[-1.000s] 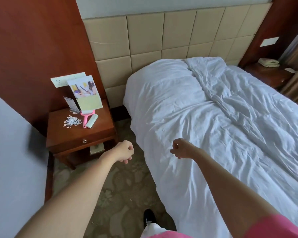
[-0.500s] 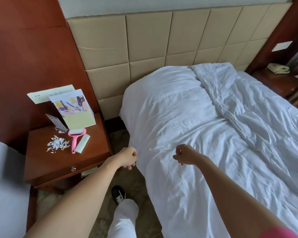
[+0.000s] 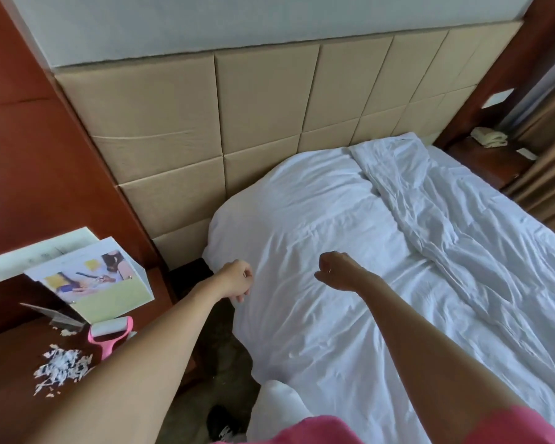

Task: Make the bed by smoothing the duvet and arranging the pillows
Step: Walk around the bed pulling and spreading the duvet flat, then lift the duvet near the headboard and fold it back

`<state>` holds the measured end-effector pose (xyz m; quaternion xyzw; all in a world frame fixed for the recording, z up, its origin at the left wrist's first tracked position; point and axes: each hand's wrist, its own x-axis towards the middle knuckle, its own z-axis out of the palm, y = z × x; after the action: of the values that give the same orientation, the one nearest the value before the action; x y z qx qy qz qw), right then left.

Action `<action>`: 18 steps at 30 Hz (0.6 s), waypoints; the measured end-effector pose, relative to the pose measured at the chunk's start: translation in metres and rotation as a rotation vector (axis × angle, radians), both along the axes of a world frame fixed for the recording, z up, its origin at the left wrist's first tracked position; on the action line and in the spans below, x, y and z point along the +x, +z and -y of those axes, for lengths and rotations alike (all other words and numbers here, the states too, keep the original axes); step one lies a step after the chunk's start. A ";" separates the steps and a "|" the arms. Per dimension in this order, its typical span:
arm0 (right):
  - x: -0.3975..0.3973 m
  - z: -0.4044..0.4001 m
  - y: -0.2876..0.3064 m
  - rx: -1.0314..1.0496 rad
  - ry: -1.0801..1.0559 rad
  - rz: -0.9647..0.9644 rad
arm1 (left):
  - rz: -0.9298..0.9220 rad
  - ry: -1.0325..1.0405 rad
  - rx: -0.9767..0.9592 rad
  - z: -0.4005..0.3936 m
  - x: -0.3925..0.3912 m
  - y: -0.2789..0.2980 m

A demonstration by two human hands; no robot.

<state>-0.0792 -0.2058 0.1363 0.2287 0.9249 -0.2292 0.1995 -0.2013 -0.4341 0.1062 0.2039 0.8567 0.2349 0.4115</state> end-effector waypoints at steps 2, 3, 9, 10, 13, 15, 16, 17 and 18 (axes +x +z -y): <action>-0.033 -0.004 -0.012 -0.019 0.026 -0.005 | 0.022 0.017 0.003 -0.003 -0.027 -0.005; -0.051 -0.007 -0.020 -0.029 0.047 -0.017 | 0.032 0.030 0.002 -0.005 -0.039 -0.009; -0.188 -0.016 -0.070 -0.006 0.244 0.012 | 0.059 0.172 -0.022 -0.013 -0.119 -0.041; -0.214 -0.017 -0.077 0.009 0.285 0.017 | 0.055 0.192 -0.029 -0.014 -0.132 -0.046; -0.287 -0.023 -0.098 0.065 0.381 0.012 | 0.057 0.222 -0.069 -0.017 -0.169 -0.054; -0.329 -0.032 -0.115 0.113 0.432 0.016 | 0.054 0.242 -0.095 -0.020 -0.193 -0.060; -0.348 -0.037 -0.124 0.150 0.464 0.021 | 0.053 0.253 -0.103 -0.022 -0.205 -0.063; -0.365 -0.041 -0.132 0.189 0.506 0.032 | 0.053 0.265 -0.107 -0.024 -0.215 -0.065; -0.381 -0.044 -0.141 0.224 0.542 0.050 | 0.054 0.274 -0.110 -0.026 -0.224 -0.068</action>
<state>-0.4603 -0.1615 -0.0048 -0.0006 0.9666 -0.0583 0.2497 -0.4257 -0.4081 0.0384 0.0558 0.8767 0.2472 0.4090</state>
